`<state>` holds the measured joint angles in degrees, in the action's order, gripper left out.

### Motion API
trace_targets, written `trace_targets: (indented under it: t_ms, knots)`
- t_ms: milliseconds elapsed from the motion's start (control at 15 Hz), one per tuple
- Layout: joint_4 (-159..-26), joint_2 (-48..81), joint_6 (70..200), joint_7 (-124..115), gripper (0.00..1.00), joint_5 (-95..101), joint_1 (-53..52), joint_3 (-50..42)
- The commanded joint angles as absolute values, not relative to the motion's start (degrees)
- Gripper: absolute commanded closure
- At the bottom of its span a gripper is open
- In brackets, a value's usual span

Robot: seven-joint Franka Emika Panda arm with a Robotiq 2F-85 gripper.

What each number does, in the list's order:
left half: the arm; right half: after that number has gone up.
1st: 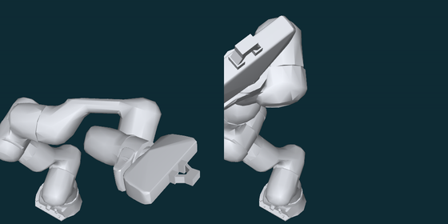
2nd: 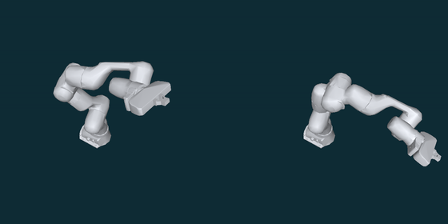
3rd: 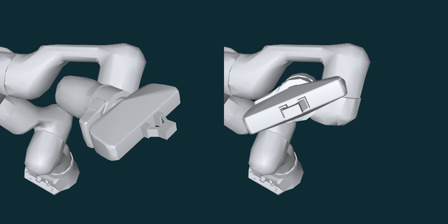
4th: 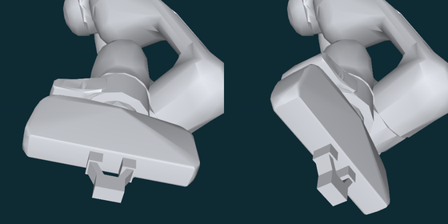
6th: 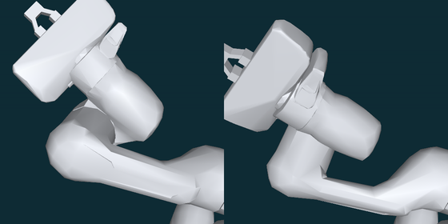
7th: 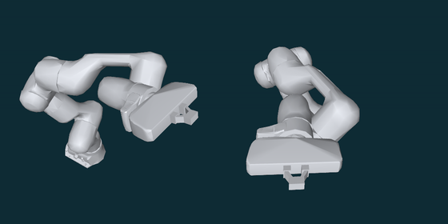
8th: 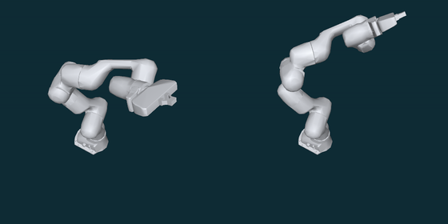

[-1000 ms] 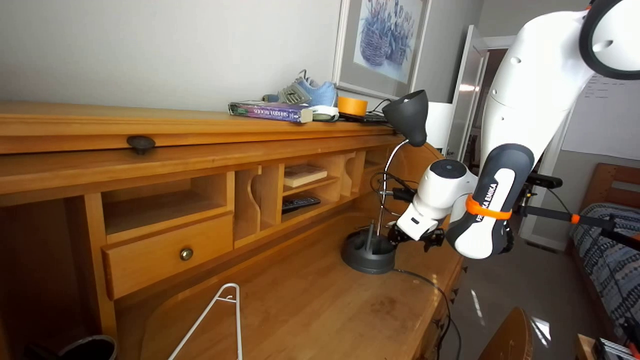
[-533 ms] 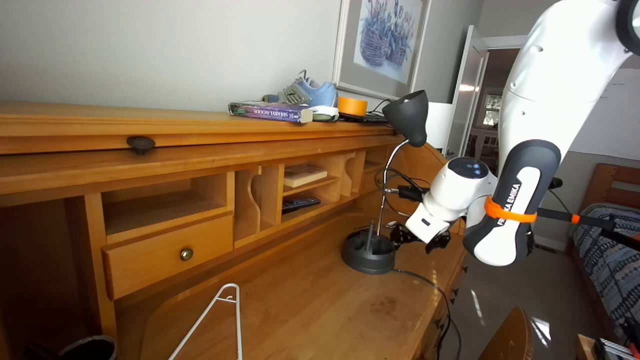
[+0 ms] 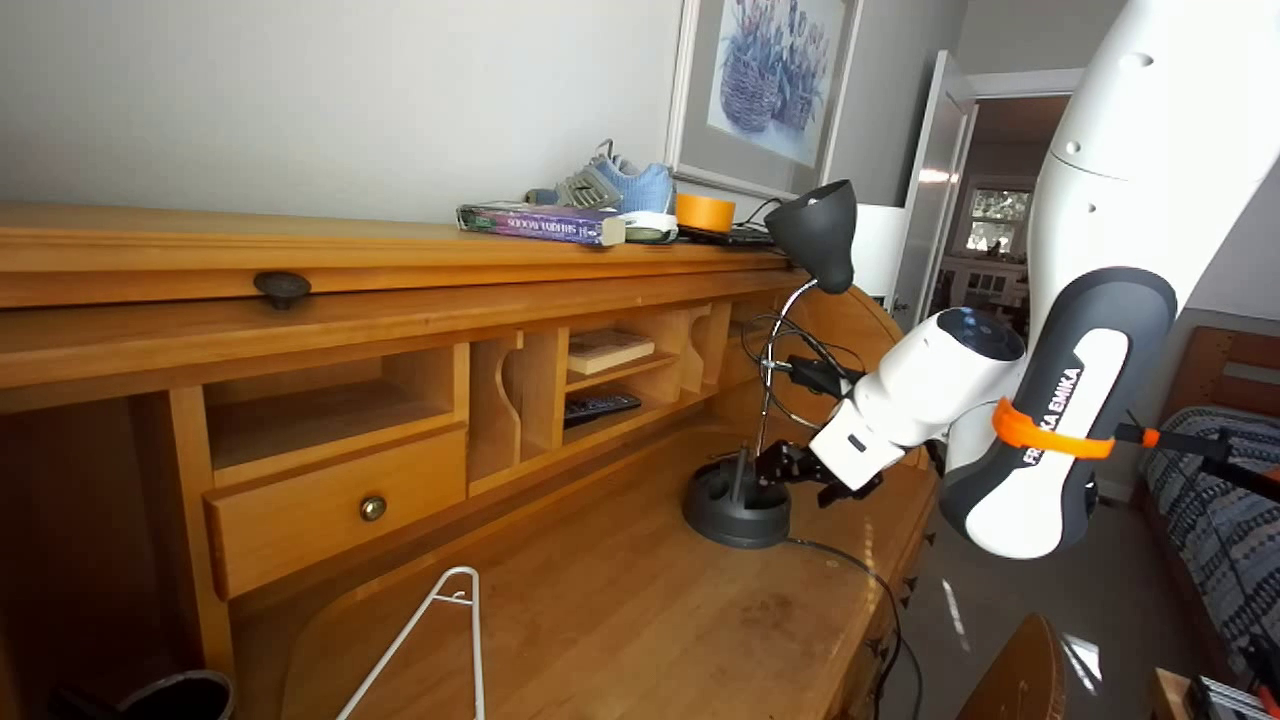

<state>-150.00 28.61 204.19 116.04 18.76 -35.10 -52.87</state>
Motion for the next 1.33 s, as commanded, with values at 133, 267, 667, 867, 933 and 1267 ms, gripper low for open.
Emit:
trace_targets:
  t_ms: [133,267,667,867,933,1267]
  knots:
    - [-147.8,27.5,206.9,121.4,0.0,11.6,-33.6,-46.6]
    - [-145.6,28.2,206.8,123.0,0.0,10.5,-32.3,-44.3]
    - [-139.7,29.4,205.8,128.0,0.0,10.6,-25.0,-37.1]
    - [-137.8,30.6,205.6,130.0,0.0,8.8,-22.7,-35.7]
    - [-137.3,30.9,205.4,130.5,0.0,8.6,-21.6,-35.1]
    - [-134.8,33.1,204.9,132.3,0.0,4.4,-20.8,-35.2]
